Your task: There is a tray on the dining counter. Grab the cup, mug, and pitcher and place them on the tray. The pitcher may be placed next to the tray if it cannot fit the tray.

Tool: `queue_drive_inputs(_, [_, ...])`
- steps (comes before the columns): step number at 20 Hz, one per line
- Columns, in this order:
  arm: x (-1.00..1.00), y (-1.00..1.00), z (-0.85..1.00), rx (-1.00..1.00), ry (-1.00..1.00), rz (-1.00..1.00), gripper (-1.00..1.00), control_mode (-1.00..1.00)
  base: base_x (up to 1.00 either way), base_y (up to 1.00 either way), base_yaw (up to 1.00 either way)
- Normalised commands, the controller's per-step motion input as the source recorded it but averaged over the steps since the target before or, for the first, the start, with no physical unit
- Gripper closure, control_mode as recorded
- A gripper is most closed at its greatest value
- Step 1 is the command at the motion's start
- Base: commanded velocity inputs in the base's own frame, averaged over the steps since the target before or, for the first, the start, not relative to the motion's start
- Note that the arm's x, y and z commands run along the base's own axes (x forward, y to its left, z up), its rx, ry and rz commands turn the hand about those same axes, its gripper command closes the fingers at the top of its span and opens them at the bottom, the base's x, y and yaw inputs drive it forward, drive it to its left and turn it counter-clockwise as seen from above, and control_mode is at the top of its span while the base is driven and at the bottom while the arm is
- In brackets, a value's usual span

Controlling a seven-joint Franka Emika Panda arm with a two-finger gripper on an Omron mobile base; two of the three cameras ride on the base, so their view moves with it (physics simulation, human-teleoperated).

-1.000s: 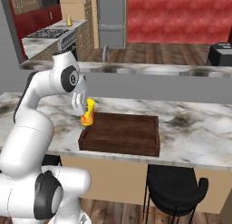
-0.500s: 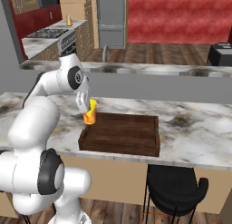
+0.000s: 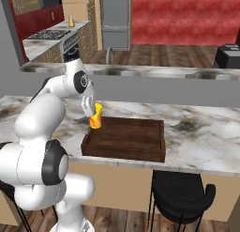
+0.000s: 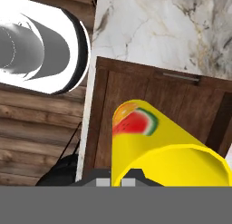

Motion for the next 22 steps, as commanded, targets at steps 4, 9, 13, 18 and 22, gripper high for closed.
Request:
queue_drive_inputs(4, [0.22,0.00,-0.21,0.00,0.02,0.00,1.00,-1.00,0.00,0.00,0.00])
queue_drive_inputs(9, [0.29,0.00,-0.21,0.00,0.02,0.00,1.00,-1.00,0.00,0.00,0.00])
queue_drive_inputs(13, [0.30,0.01,-0.15,0.00,0.00,0.00,1.00,-1.00,0.00,0.00,0.00])
queue_drive_inputs(18, [0.28,0.00,-0.11,0.00,0.02,0.00,1.00,-1.00,0.00,0.00,0.00])
queue_drive_inputs(22, [0.17,0.00,-0.16,0.00,0.03,0.00,1.00,-1.00,0.00,0.00,0.00])
